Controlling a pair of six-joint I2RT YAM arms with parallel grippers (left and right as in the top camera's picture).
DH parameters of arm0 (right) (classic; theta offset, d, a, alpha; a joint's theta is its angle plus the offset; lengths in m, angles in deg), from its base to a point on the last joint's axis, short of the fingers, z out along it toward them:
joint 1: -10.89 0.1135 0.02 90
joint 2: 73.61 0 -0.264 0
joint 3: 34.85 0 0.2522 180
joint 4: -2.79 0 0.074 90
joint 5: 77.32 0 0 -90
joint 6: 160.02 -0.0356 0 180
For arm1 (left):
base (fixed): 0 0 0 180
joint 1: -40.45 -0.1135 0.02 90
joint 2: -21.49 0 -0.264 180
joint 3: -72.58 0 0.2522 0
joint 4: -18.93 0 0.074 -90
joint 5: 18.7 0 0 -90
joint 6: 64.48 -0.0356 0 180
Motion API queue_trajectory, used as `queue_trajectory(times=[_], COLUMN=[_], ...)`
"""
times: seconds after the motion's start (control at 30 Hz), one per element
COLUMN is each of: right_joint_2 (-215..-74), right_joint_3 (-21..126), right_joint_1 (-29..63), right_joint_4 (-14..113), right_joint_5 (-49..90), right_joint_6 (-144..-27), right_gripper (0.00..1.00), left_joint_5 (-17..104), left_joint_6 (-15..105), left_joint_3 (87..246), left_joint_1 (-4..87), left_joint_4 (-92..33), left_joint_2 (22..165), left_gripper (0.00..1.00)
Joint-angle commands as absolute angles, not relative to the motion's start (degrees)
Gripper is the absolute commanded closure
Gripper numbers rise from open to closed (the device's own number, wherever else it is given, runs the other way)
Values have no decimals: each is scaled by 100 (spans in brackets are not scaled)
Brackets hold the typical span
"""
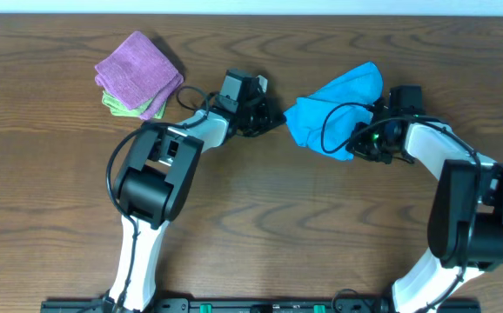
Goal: Fold the cloth
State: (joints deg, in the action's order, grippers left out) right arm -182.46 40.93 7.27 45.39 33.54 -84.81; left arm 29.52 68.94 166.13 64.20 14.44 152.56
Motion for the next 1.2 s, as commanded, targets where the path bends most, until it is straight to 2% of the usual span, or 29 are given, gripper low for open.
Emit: queue_trajectory(times=[0.0,0.4,0.6,0.83,0.87,0.93,1.0,1.03,1.07,1.17], right_joint_2=[-17962,-16708,-16594,-16594,-16594,-16594,-16594,-16579,-16563,-16421], right_joint_3=[4077,4077,4077,4077,4077,4077,4077,4077,4077,4077], right_joint_1=[642,371,366,366,366,366,366,366,366,368], right_joint_4=[4592,5206,5969,6159,6177,6214,6225,6216,6194,5980], right_joint_5=[3214,3024,2495,1889,1802,1638,1607,1607,1605,1614], right_joint_6=[-8227,-7768,-7659,-7672,-7683,-7681,-7679,-7674,-7650,-7526], right_gripper=[99,99,99,98,96,67,52,47,46,40], left_joint_5=[2615,2431,2469,2101,2005,1795,1634,1570,1522,1378], left_joint_6=[6774,6772,6774,6772,6772,6767,6743,6704,6658,6597], left_joint_3=[16801,17583,17684,17684,17684,17684,17684,17684,17684,17684], left_joint_1=[6112,5456,5200,5126,5126,5126,5126,5128,5130,5141], left_joint_4=[1460,1440,1438,1442,1442,1440,1440,1440,1436,1438], left_joint_2=[15367,15367,15367,15367,15367,15367,15367,15369,15367,15367], left_gripper=[94,94,94,94,94,94,94,94,91,77])
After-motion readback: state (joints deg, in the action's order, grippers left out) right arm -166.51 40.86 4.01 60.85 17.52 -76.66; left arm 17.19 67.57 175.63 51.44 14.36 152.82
